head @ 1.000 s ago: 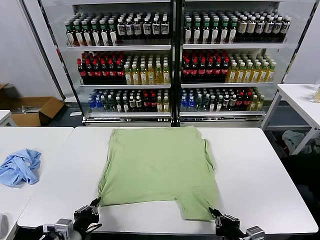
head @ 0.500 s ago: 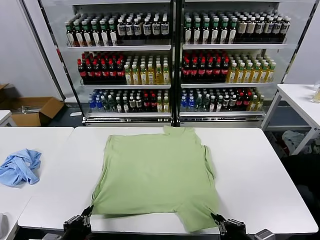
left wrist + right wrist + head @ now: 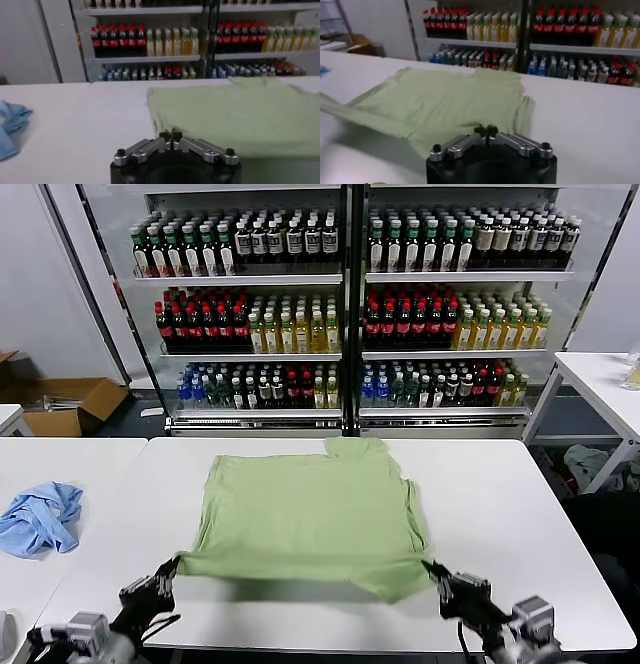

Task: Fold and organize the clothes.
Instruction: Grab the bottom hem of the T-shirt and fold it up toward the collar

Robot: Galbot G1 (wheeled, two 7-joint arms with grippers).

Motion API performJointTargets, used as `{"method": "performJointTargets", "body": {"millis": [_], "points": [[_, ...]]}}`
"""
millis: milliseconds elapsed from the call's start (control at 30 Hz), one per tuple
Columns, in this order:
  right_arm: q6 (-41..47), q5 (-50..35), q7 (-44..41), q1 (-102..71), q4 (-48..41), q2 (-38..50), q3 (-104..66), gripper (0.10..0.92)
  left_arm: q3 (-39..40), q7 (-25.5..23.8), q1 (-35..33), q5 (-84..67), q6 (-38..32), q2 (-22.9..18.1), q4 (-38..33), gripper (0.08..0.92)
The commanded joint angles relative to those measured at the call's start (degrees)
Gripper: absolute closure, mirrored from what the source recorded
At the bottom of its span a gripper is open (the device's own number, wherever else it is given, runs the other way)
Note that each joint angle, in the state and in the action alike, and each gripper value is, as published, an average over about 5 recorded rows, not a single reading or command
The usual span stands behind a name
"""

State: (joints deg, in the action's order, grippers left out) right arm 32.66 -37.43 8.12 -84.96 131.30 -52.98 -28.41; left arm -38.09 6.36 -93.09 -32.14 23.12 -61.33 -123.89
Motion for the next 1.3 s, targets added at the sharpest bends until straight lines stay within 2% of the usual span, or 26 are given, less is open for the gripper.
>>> {"method": "performJointTargets", "body": {"millis": [33, 233, 600, 700, 833, 1100, 1300], "points": [[0.5, 2.7, 2.0, 17.9, -13.1, -4.3, 10.6, 0.915, 6.1, -3.3, 20.7, -1.7, -0.6, -1.0, 17.2, 0.918], [0.5, 4.0, 2.5, 20.7, -17.8, -5.1, 12.5, 0.915, 8.1, -5.3, 26.6, 0.5, -2.1, -3.0, 26.5, 0.918], [0.4, 7.5, 1.8, 22.7, -24.0, -7.0, 16.2, 0.893, 11.6, -6.9, 30.5, 7.5, -2.4, -4.5, 34.4, 0.913], [0.3, 9.4, 2.3, 22.7, -25.1, -7.9, 16.9, 0.823, 12.1, -7.0, 31.0, 8.8, -3.6, -5.4, 35.4, 0.862], [0.3, 9.4, 2.8, 22.1, -23.8, -7.3, 15.2, 0.702, 11.0, -6.8, 30.2, 8.2, -4.8, -5.0, 34.1, 0.75], [0.4, 8.3, 1.9, 14.1, -14.8, -2.8, 9.9, 0.477, 6.7, -6.5, 20.5, -0.3, -0.2, 0.4, 19.8, 0.516], [0.5, 8.3, 2.3, 10.8, -14.7, -4.0, 10.2, 0.304, 7.7, -6.8, 15.8, -0.7, 1.5, -1.3, 16.9, 0.343]]}}
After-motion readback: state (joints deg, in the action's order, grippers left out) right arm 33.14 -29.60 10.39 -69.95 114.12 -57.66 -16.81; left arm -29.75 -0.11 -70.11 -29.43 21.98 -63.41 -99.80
